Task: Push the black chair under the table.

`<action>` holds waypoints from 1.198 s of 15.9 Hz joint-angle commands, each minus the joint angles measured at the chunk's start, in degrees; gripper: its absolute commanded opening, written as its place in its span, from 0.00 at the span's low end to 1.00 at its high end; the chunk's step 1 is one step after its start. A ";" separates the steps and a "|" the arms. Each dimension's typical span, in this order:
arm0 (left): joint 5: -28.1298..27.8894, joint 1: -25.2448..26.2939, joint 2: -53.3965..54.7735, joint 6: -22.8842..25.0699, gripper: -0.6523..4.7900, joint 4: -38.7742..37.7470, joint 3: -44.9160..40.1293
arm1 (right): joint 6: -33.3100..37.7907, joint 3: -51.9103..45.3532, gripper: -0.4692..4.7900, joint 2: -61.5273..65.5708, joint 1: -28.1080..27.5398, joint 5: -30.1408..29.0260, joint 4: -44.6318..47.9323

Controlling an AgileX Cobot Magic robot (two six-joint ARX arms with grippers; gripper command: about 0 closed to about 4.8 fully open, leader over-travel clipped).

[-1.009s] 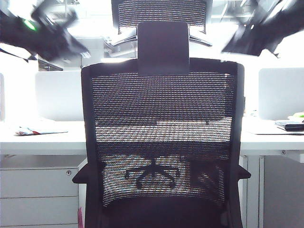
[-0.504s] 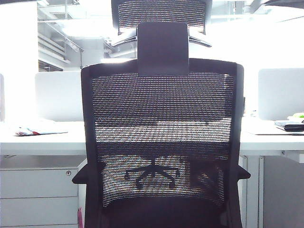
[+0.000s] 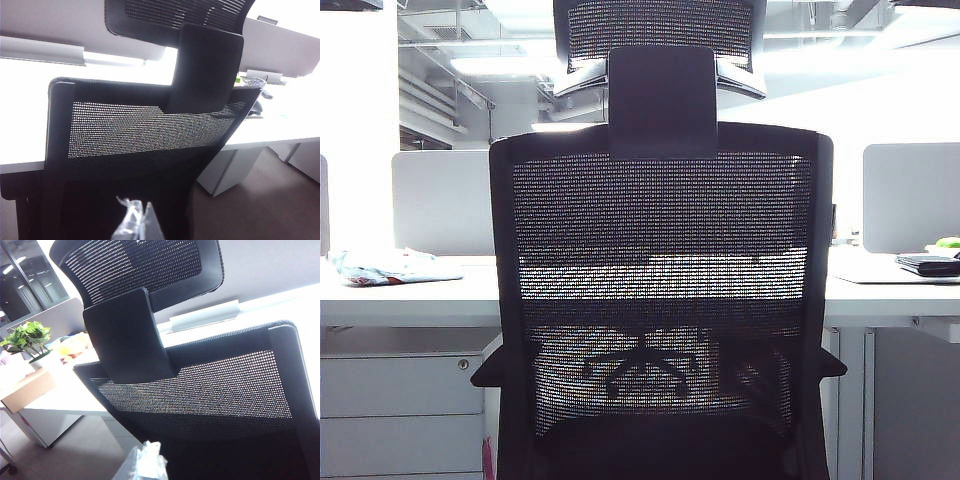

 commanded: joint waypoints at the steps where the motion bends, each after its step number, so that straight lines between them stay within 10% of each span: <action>1: -0.13 0.11 0.00 0.22 0.11 0.39 0.11 | -0.15 0.22 0.08 0.00 0.02 -0.04 0.70; 6: -2.34 -2.01 -1.88 0.22 0.11 -0.85 0.11 | -0.15 0.22 0.08 0.00 0.02 -0.04 0.70; 11: -11.56 -0.68 -12.66 16.55 0.11 -10.23 0.11 | -0.15 0.22 0.08 0.02 0.02 -0.63 0.17; 19: -14.75 9.18 -29.68 7.21 0.11 -11.43 -18.01 | -0.15 0.22 0.08 0.00 0.02 -0.28 0.17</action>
